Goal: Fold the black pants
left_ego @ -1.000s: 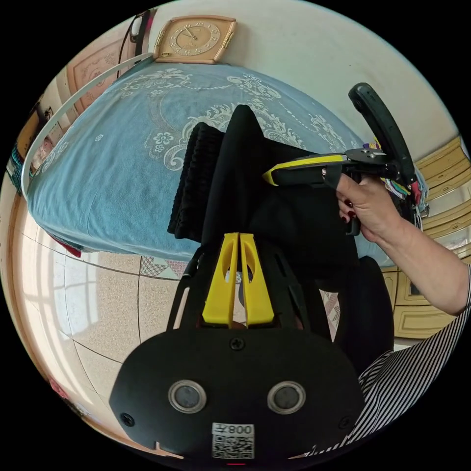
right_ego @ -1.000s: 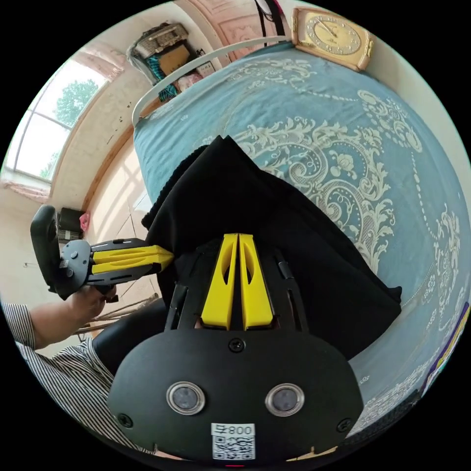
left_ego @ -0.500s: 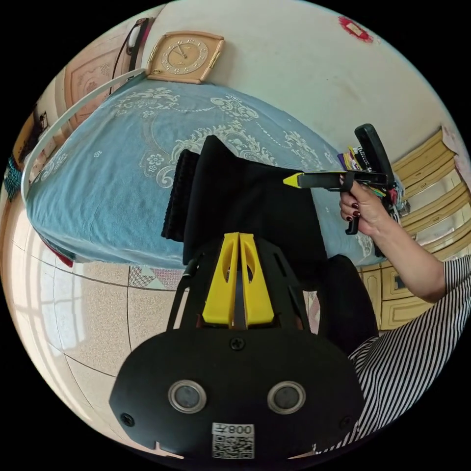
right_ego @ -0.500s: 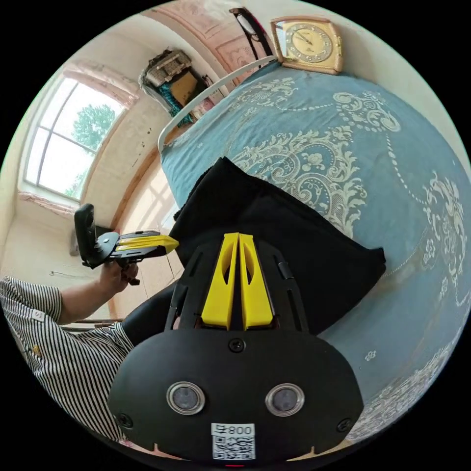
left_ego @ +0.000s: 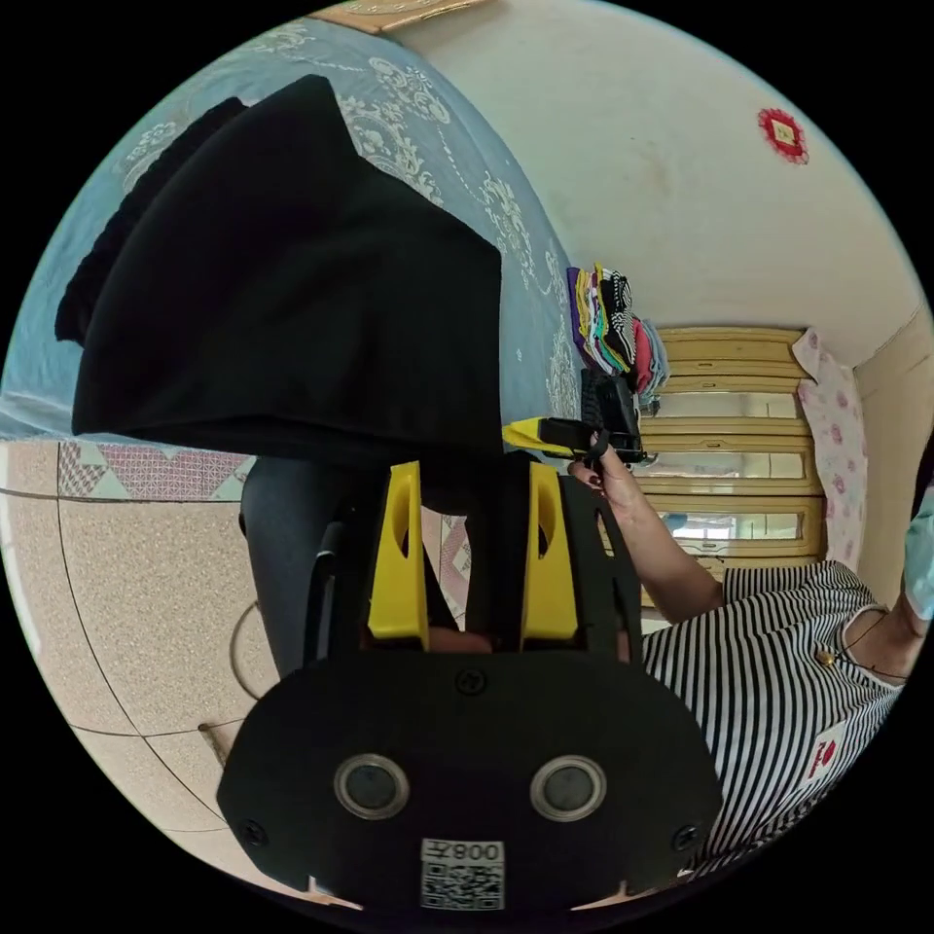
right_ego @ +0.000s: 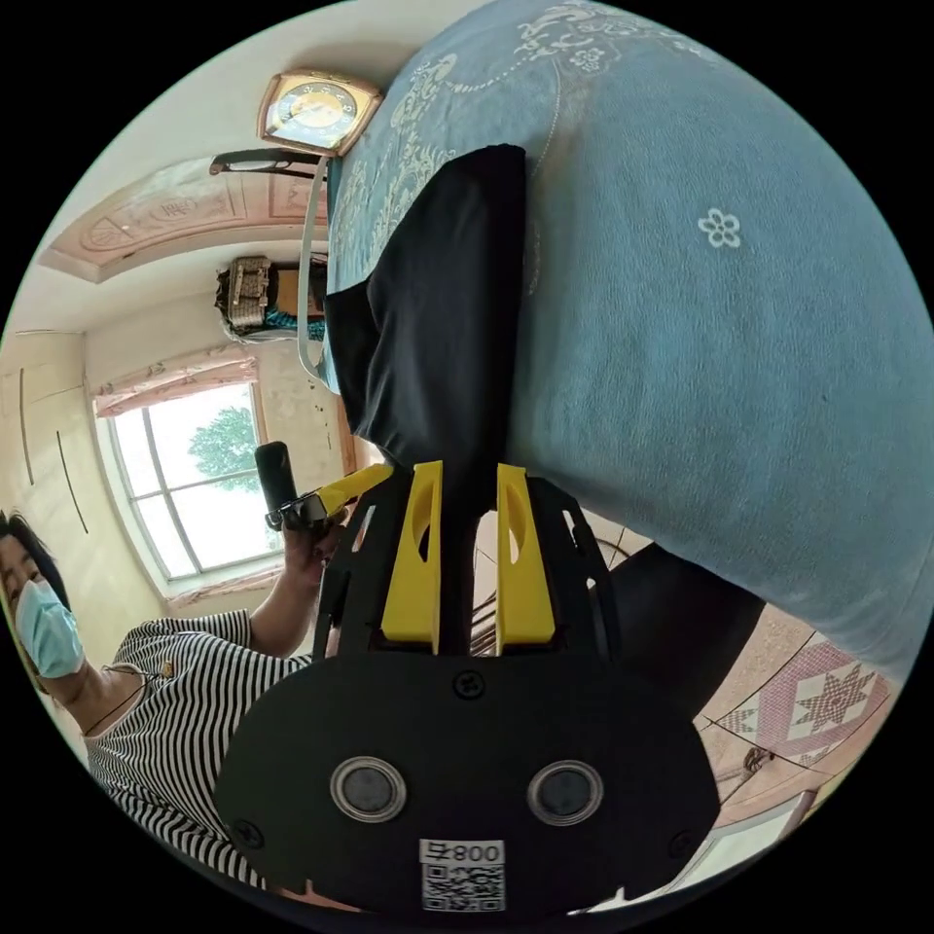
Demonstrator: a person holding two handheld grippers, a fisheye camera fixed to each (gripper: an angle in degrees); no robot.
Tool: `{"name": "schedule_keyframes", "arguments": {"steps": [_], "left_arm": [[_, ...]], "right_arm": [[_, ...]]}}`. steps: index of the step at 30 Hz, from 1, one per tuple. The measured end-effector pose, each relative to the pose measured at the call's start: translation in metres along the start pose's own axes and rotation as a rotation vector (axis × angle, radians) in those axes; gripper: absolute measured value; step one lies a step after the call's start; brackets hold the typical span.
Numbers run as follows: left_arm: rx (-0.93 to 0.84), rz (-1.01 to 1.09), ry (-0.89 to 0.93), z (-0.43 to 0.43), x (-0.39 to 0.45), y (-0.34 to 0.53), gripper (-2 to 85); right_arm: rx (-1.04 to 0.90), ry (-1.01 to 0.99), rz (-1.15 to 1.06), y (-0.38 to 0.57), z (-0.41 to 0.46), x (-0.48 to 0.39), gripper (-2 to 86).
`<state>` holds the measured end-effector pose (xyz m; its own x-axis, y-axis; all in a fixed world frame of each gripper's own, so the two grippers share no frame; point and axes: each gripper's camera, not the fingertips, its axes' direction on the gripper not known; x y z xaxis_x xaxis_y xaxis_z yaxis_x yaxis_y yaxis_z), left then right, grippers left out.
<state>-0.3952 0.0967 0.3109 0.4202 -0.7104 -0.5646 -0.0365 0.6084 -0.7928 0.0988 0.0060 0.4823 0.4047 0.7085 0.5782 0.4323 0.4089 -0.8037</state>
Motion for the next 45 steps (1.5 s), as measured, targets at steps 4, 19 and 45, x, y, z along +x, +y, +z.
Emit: {"name": "schedule_keyframes", "arguments": {"steps": [4,19,45], "left_arm": [[-0.040,-0.043,0.083,0.011,-0.017,-0.006,15.5],[0.145,-0.187,0.418,0.010,-0.088,-0.018,17.8],[0.375,-0.393,0.665,-0.040,-0.176,-0.027,6.8]], "right_arm": [[-0.041,-0.062,0.013,-0.006,0.005,0.016,9.4],[0.014,-0.289,-0.074,-0.014,-0.037,0.032,2.3],[0.075,-0.370,-0.034,-0.021,-0.064,0.069,6.8]]}}
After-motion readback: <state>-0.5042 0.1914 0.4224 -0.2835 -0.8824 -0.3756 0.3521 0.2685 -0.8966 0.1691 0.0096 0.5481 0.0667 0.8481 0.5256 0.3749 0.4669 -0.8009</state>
